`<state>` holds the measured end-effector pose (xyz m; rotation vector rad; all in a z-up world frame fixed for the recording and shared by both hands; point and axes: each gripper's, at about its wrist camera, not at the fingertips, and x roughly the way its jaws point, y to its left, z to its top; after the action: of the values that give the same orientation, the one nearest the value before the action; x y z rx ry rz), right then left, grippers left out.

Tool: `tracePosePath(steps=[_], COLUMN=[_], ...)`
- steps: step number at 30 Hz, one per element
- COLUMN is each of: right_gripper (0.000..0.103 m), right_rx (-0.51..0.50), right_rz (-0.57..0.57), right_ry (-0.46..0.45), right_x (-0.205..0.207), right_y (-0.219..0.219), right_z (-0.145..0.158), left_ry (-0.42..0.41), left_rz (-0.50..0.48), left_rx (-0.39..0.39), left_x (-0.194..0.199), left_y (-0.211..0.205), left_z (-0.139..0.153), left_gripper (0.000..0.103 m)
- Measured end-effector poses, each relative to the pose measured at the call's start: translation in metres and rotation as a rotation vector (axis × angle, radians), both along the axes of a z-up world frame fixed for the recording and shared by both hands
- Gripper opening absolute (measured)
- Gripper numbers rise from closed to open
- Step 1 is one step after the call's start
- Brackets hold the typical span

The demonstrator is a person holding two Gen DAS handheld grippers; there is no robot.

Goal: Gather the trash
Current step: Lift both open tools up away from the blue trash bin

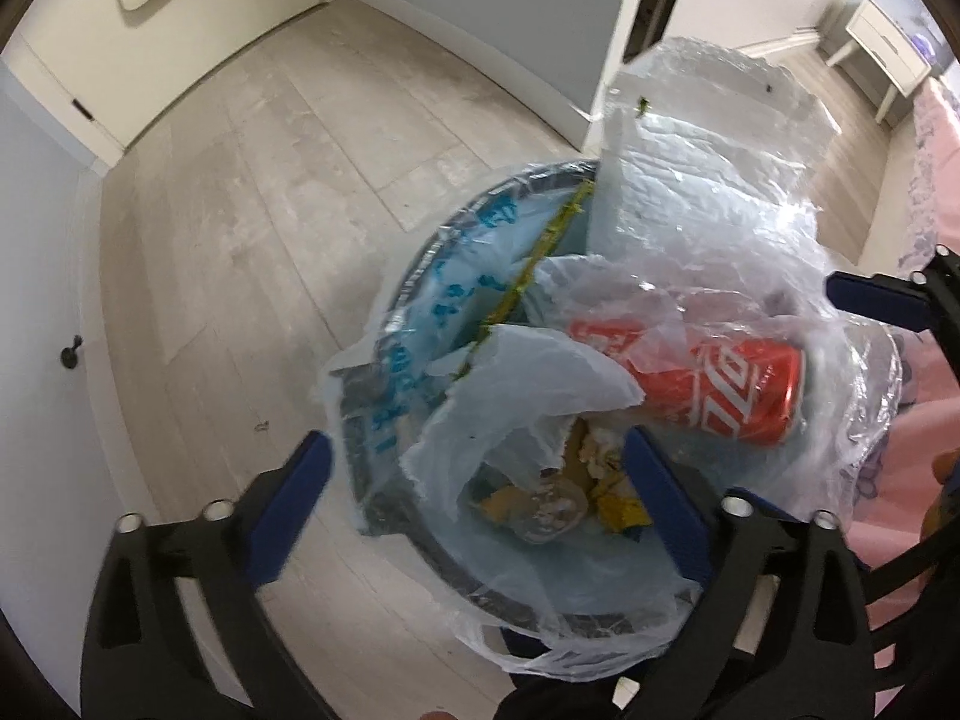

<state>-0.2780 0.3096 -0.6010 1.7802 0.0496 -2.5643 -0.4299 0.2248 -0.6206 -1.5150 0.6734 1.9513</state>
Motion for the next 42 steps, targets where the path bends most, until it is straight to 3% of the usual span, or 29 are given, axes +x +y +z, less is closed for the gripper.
tracePosePath(steps=[17,24,29,42], right_gripper=[0.095,0.095,0.095,0.095], right_rx=[0.038,0.05,0.051,0.023], right_rz=[-0.038,-0.067,-0.124,-0.333], right_ry=[0.037,0.033,0.027,0.127], right_x=[0.013,0.026,0.034,0.072], right_y=[0.006,0.01,0.017,0.043], right_z=[0.015,0.039,0.082,0.293], left_ry=[0.022,0.024,0.02,0.048], left_rz=[-0.012,-0.013,-0.005,0.033], left_rx=[0.004,0.006,0.032,0.079], left_x=[0.005,0.012,0.015,0.045], left_y=[-0.005,-0.004,-0.001,0.023], left_z=[0.01,0.037,0.089,0.298], left_gripper=[0.097,0.097,0.097,0.097])
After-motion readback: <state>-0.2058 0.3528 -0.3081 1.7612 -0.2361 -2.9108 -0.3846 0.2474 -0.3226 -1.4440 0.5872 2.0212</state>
